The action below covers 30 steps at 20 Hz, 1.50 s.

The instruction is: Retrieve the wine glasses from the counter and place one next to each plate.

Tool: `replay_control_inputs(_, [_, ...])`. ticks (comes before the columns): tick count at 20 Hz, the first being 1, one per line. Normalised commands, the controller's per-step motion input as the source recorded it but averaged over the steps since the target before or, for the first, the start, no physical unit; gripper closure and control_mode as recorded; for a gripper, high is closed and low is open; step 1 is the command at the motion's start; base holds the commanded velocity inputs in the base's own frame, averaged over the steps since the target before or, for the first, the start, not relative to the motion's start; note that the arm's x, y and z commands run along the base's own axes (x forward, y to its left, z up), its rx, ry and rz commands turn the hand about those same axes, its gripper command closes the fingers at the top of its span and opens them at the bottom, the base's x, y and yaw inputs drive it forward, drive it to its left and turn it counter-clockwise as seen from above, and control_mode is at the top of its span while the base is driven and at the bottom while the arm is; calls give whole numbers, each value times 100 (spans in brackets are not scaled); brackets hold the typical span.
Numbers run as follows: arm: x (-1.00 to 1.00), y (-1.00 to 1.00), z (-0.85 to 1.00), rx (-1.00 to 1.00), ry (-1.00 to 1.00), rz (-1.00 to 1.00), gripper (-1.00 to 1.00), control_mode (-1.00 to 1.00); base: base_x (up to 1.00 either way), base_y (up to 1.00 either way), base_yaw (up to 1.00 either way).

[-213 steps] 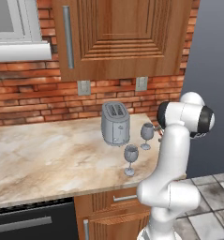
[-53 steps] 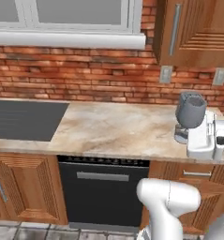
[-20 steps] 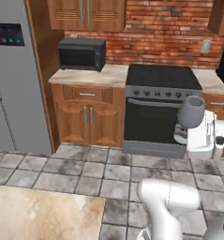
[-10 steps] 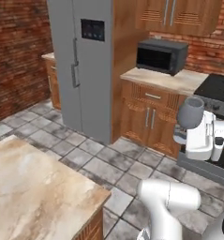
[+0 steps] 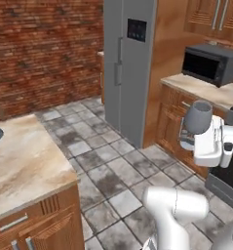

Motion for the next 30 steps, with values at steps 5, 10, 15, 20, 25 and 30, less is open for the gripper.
replay_control_inputs(5, [0,0,0,0,0,0,100,100,42,-94,58])
replay_control_inputs(10, [0,0,0,0,0,0,100,100,99,-57,66])
replay_control_inputs(15, [0,0,0,0,0,0,100,100,97,-69,61])
replay_control_inputs(20, [0,0,0,0,0,0,100,100,100,-74,59])
replay_control_inputs(25, [0,0,0,0,0,0,100,100,100,-88,53])
replay_control_inputs(30, [0,0,0,0,0,0,100,100,97,-99,51])
